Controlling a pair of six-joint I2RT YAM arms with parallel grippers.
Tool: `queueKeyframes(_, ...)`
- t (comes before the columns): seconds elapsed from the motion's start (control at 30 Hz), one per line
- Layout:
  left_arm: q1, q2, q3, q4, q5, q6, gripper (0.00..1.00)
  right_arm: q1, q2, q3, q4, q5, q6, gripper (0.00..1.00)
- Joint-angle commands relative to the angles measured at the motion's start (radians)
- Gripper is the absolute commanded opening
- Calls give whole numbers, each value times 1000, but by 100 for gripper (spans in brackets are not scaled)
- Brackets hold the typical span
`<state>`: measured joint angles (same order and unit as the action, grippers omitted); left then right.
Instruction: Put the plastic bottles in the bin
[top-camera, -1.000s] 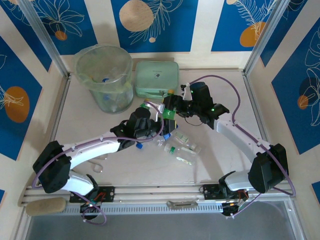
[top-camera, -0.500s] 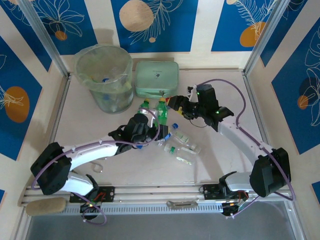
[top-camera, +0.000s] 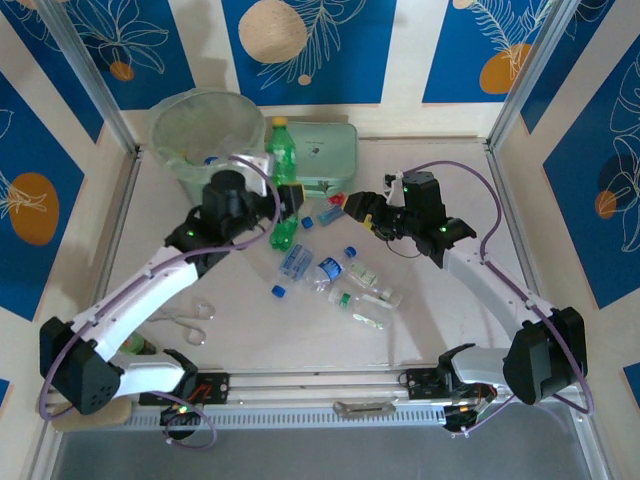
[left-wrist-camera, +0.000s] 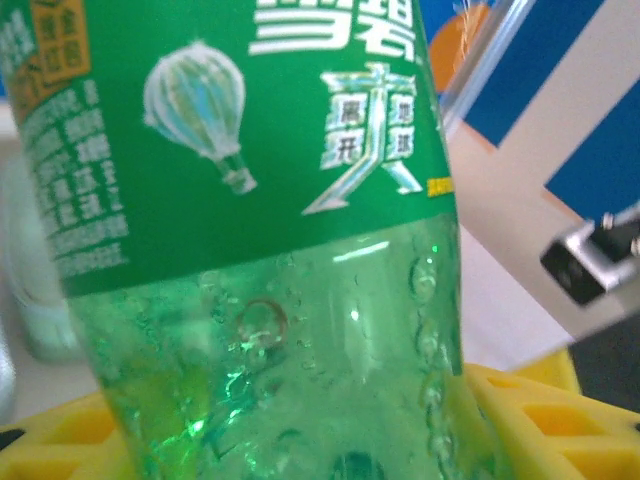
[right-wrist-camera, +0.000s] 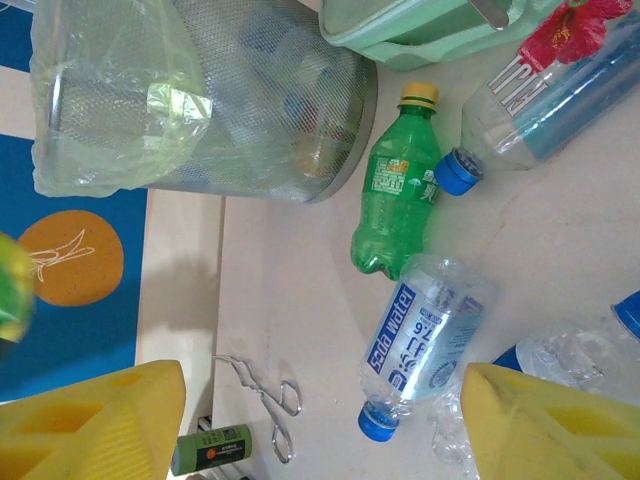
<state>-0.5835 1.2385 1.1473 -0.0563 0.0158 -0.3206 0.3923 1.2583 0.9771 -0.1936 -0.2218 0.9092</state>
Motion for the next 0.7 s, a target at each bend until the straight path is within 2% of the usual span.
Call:
queueKeyframes(0.0, 57, -8, 100, -93, -24, 166, 53, 2, -17, -15, -15, 17, -6, 74)
queueKeyframes(0.17, 180, 71, 223, -196, -61, 274, 53, 0, -34, -17, -31, 40, -16, 74)
queueKeyframes(0.43, 369, 263, 496, -410, -20, 344, 54, -12, -75, -23, -76, 72, -41, 74)
queueKeyframes(0.67, 452, 438, 693, -610, 29, 341, 54, -21, -86, -32, -79, 74, -42, 74)
